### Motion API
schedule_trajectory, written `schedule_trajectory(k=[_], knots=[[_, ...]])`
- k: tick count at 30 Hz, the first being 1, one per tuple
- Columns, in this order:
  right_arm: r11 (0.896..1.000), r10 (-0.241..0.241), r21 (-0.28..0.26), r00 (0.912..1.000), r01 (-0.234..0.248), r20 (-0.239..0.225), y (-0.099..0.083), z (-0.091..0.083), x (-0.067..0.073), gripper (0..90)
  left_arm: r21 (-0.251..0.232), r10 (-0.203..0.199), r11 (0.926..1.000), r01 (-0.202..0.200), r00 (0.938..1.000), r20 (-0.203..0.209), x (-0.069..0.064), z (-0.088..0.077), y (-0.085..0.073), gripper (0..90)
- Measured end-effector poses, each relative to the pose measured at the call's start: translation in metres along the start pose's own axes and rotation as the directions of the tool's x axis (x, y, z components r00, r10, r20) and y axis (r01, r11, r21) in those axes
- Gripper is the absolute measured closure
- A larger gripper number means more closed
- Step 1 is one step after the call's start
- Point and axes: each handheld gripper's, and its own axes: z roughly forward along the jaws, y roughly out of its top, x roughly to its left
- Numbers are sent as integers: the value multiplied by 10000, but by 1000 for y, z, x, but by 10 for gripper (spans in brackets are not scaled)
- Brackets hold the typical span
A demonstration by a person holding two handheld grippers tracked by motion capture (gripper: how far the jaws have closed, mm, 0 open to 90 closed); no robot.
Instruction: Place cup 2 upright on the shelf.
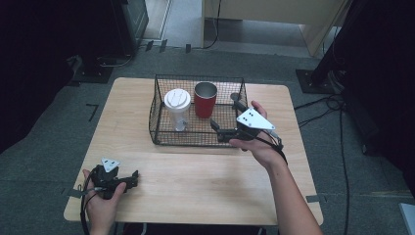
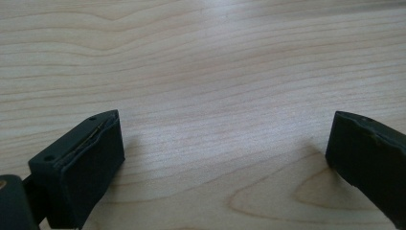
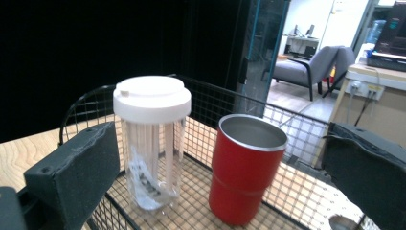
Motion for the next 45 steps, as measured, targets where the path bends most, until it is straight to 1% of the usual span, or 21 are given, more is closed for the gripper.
schedule_trajectory(k=[3, 4, 8, 9, 10, 11, 14, 16, 17, 18, 19, 21, 22, 23, 24, 26, 29, 36, 37, 41, 45], knots=[[10000, 55, 60, 9999, -55, 125, -7, -8, -2, 0, 19, 13, 10000, -13, 10000, -2, 0, 0, 0, 2], [10000, 55, 60, 9999, -55, 125, -7, -8, -2, 0, 19, 13, 10000, -13, 10000, -2, 0, 0, 0, 2], [9997, 227, 127, 9990, -232, 385, -20, -22, -7, 0, 22, 13, 10000, -13, 10000, 4, 0, 0, 0, 2], [9997, 227, 127, 9990, -232, 385, -20, -22, -7, 0, 22, 13, 10000, -13, 10000, 4, 0, 0, 0, 2], [9995, 241, 183, 9985, -250, 482, -25, -28, -9, 0, 27, 13, 10000, -13, 10000, 7, 0, 0, 0, 2], [9995, 241, 183, 9985, -250, 482, -25, -28, -9, 0, 23, 10, 10000, -10, 10000, 6, 0, 0, 0, 2], [9994, 267, 212, 9979, -279, 588, -32, -38, -12, 0, 20, 10, 10000, -10, 10000, 3, 0, 0, 0, 2], [9991, 333, 224, 9968, -350, 730, -37, -49, -15, 0, 26, 16, 10000, -16, 10000, 4, 0, 0, 0, 2], [9991, 333, 224, 9968, -350, 730, -37, -49, -15, 0, 26, 16, 10000, -16, 10000, 4, 0, 0, 0, 2], [9990, 364, 220, 9959, -383, 830, -41, -56, -17, 0, 23, 17, 10000, -17, 10000, 3, 0, 0, 0, 2], [9990, 364, 220, 9959, -383, 830, -41, -56, -17, 0, 25, 17, 10000, -17, 10000, 2, 0, 0, 0, 2], [9987, 408, 270, 9943, -436, 989, -47, -66, -21, 0, 20, 14, 10000, -14, 10000, 3, 0, 0, 0, 2], [9987, 408, 270, 9943, -436, 989, -47, -66, -21, 0, 23, 15, 10000, -15, 10000, 1, 0, 0, 0, 2], [9984, 441, 306, 9929, -477, 1104, -51, -72, -23, 0, 22, 13, 10000, -13, 10000, 2, 0, 0, 0, 2], [9984, 441, 306, 9929, -477, 1104, -51, -72, -23, 0, 22, 13, 10000, -13, 10000, 2, 0, 0, 0, 2], [9974, 549, 400, 9907, -603, 1245, -58, -81, -26, 0, 22, 13, 10000, -13, 10000, 2, 0, 0, 0, 2], [9964, 644, 451, 9882, -713, 1393, -66, -89, -28, 0, 24, 15, 10000, -15, 10000, 2, 0, 0, 0, 2], [9932, 879, 614, 9820, -994, 1674, -82, -102, -33, 0, 13, 2, 10000, -2, 10000, 4, 0, 0, 0, 2], [9919, 912, 713, 9796, -1054, 1790, -87, -106, -34, 0, 24, 15, 10000, -15, 10000, 2, 0, 0, 0, 2], [9902, 947, 823, 9757, -1127, 1974, -94, -112, -36, 0, 12, 4, 10000, -4, 10000, 3, 0, 0, 0, 2], [9862, 994, 1074, 9689, -1262, 2265, -107, -124, -41, 0, 13, 3, 10000, -3, 10000, 2, 0, 0, 0, 2]])
